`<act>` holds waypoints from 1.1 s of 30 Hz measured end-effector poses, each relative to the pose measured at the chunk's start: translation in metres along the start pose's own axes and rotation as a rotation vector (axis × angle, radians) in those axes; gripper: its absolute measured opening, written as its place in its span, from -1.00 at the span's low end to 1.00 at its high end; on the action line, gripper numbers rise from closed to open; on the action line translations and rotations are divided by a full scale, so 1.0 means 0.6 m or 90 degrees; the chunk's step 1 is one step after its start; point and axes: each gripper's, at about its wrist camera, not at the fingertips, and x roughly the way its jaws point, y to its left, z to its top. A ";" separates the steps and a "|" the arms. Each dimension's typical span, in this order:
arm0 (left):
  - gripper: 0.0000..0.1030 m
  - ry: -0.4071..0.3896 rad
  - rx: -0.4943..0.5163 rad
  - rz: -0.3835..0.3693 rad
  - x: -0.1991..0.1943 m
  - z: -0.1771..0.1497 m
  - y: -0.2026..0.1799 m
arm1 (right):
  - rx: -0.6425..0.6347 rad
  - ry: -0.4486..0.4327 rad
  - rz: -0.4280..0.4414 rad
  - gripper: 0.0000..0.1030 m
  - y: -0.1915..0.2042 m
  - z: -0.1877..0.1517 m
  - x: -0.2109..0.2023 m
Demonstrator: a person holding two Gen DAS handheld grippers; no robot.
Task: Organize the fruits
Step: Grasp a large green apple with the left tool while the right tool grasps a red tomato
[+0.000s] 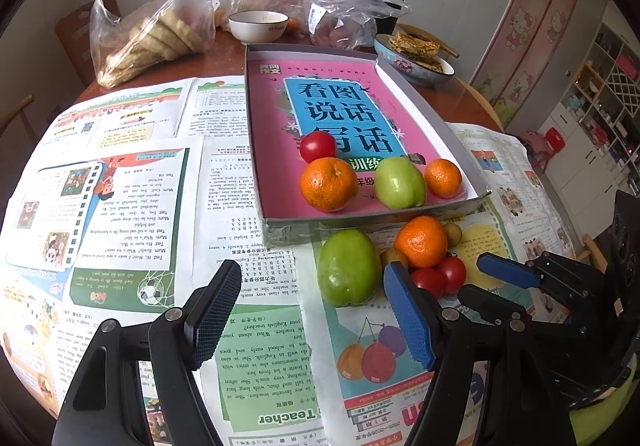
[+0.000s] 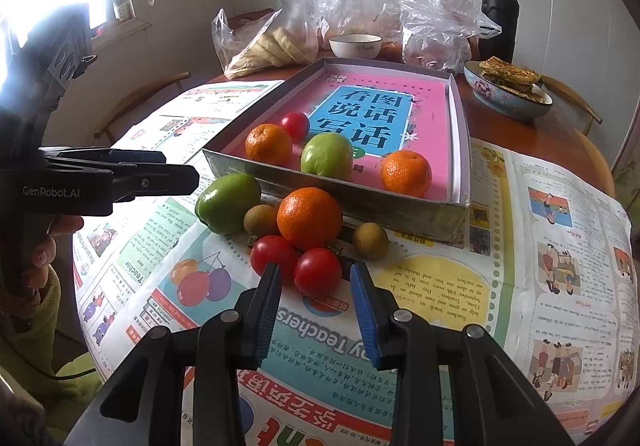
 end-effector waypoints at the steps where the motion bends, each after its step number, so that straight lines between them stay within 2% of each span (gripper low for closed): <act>1: 0.46 0.002 0.000 0.000 0.002 -0.001 0.000 | 0.001 0.001 -0.001 -0.30 -0.001 0.000 0.002; 8: 0.46 0.015 0.005 -0.006 0.017 -0.005 -0.005 | 0.003 0.015 0.000 -0.30 -0.002 0.002 0.018; 17: 0.46 0.036 0.008 -0.010 0.044 -0.009 -0.011 | 0.005 0.019 0.029 -0.31 -0.004 0.004 0.033; 20: 0.46 0.040 0.005 -0.010 0.051 -0.009 -0.009 | 0.002 0.016 0.035 -0.35 -0.005 0.004 0.034; 21: 0.46 0.042 0.004 -0.010 0.053 -0.009 -0.009 | 0.002 0.016 0.032 -0.45 -0.006 0.003 0.034; 24: 0.46 0.044 -0.001 -0.011 0.057 -0.008 -0.006 | 0.013 0.016 0.043 -0.44 -0.015 0.002 0.034; 33: 0.46 0.045 -0.006 -0.019 0.059 -0.007 -0.003 | 0.006 0.020 0.000 -0.44 -0.022 -0.001 0.026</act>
